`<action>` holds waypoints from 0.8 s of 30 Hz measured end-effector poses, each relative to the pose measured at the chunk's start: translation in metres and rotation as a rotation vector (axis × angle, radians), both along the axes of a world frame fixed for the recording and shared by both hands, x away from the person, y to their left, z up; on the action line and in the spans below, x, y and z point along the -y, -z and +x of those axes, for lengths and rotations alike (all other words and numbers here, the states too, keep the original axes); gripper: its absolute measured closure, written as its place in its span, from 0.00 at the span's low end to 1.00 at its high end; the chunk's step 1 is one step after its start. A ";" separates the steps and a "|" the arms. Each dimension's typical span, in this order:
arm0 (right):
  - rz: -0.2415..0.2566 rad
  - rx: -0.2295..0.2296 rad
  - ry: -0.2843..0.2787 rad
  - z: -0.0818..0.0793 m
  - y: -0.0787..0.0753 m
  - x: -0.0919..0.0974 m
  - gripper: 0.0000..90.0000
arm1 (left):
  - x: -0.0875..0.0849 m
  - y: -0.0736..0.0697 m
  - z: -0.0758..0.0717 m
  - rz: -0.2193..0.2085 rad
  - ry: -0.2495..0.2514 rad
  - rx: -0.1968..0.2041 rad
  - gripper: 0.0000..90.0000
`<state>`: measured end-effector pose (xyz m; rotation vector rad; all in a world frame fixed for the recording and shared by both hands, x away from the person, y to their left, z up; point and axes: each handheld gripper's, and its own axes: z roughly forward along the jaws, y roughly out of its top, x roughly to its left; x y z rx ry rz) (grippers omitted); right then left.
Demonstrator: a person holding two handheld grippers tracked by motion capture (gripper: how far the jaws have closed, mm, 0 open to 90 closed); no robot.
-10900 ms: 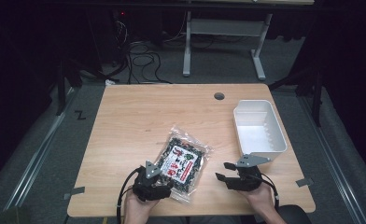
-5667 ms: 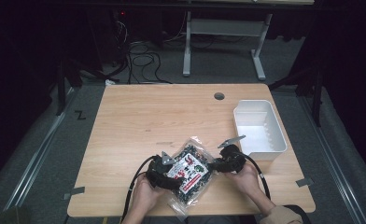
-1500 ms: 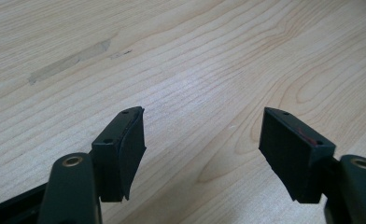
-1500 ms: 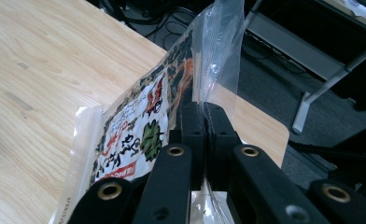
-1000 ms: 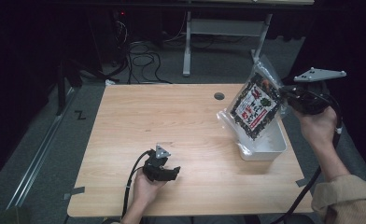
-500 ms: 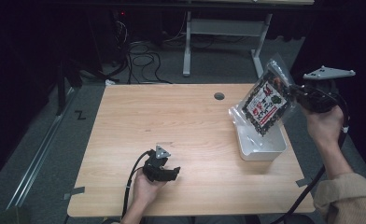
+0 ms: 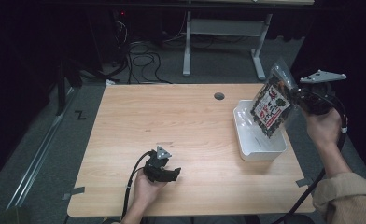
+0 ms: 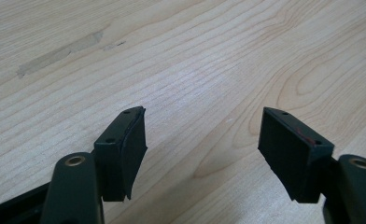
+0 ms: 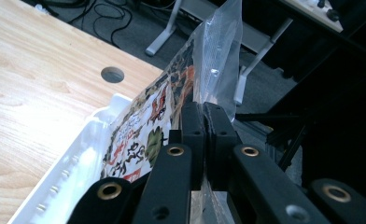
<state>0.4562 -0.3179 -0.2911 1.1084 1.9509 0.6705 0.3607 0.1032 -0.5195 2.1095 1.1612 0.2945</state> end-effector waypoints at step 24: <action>-0.055 -0.016 -0.040 -0.005 0.018 0.004 0.99 | 0.001 0.000 -0.001 0.005 -0.001 0.004 0.36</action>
